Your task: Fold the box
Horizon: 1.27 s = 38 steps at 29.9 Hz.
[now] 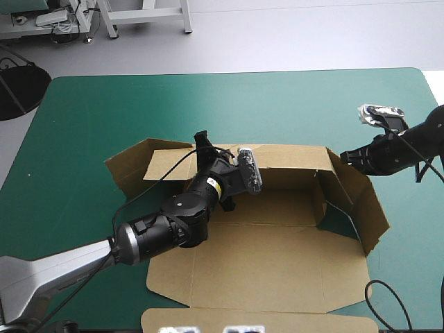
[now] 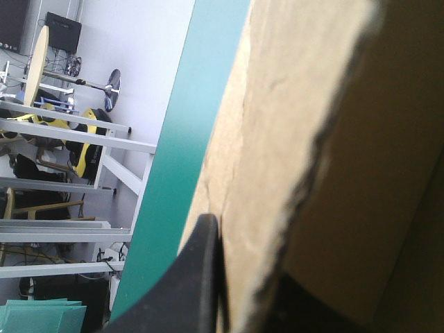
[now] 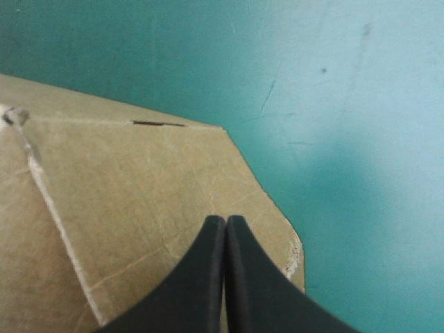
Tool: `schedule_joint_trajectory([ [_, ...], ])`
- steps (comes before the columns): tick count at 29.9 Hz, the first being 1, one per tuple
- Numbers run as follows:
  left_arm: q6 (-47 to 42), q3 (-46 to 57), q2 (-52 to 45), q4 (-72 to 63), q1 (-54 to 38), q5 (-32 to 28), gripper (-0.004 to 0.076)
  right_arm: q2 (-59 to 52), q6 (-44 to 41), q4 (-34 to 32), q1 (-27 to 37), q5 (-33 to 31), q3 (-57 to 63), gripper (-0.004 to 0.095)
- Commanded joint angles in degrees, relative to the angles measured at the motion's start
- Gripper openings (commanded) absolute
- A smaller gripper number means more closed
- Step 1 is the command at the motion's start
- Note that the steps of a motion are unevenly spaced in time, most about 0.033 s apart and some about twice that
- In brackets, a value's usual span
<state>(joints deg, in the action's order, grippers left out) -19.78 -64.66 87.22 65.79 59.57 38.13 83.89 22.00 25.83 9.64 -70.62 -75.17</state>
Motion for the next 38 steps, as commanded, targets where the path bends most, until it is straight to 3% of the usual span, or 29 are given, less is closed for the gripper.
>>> schedule_joint_trajectory([
  [1,-2.1,-0.4,-1.2,-2.9,-0.2,0.7,-0.0009,-3.5,2.3,4.6,0.2,-1.0,1.4,-0.0018],
  [9,-2.4,-0.4,-1.2,3.4,-0.3,2.5,-0.0009,-6.0,3.3,6.5,0.2,-1.0,2.5,-0.0018],
  [18,-17.5,-0.4,-1.3,10.7,-0.8,2.1,-0.0009,-6.1,3.3,5.6,0.3,-0.4,2.4,-0.0018],
  [26,-19.6,-2.0,-1.3,10.5,-0.8,3.4,-0.0009,-6.0,3.0,5.1,0.3,3.3,0.4,-0.0018],
  [38,-16.5,-2.1,-1.2,8.6,-0.8,4.1,-0.0009,-5.3,2.1,2.8,0.3,0.0,-1.8,-0.0018],
])
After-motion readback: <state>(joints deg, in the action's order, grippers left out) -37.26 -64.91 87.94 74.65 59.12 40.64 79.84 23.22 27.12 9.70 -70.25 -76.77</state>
